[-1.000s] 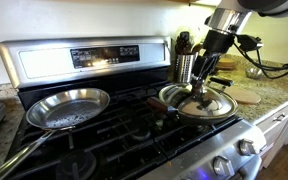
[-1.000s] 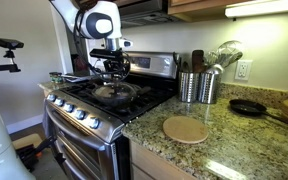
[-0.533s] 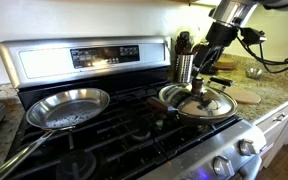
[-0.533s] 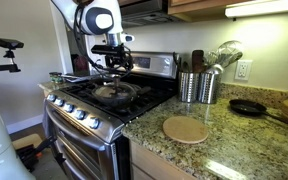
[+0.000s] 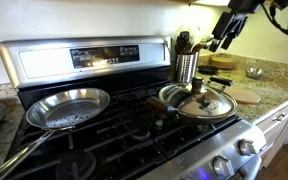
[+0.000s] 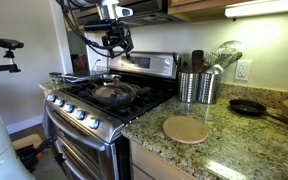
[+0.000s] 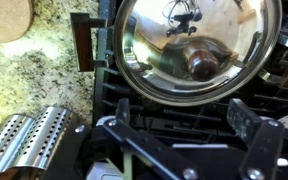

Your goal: Put the lid on the black pan

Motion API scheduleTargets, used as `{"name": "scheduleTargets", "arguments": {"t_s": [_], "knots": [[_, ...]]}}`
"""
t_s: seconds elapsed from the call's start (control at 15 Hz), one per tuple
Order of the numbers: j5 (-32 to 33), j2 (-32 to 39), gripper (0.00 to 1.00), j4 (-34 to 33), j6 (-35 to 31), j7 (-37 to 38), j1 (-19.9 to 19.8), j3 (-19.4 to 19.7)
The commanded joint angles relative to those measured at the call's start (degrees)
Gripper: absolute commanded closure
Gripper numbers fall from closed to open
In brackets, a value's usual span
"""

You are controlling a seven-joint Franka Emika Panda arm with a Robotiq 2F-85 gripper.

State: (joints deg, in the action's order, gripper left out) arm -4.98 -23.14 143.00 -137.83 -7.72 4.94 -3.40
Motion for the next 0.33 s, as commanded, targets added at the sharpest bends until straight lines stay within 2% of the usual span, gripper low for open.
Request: {"name": "scheduleTargets", "arguments": {"t_s": [0.0,0.07,0.27], "knots": [[2.3,-7.2,0.00,1.7,4.3,4.5,-1.8,0.1],[0.8,-3.2,0.00,-0.1,2.4,1.7,-0.1,0.7],[1.6,-5.6,0.00,0.3,3.6,2.9,-0.8,0.7]]}}
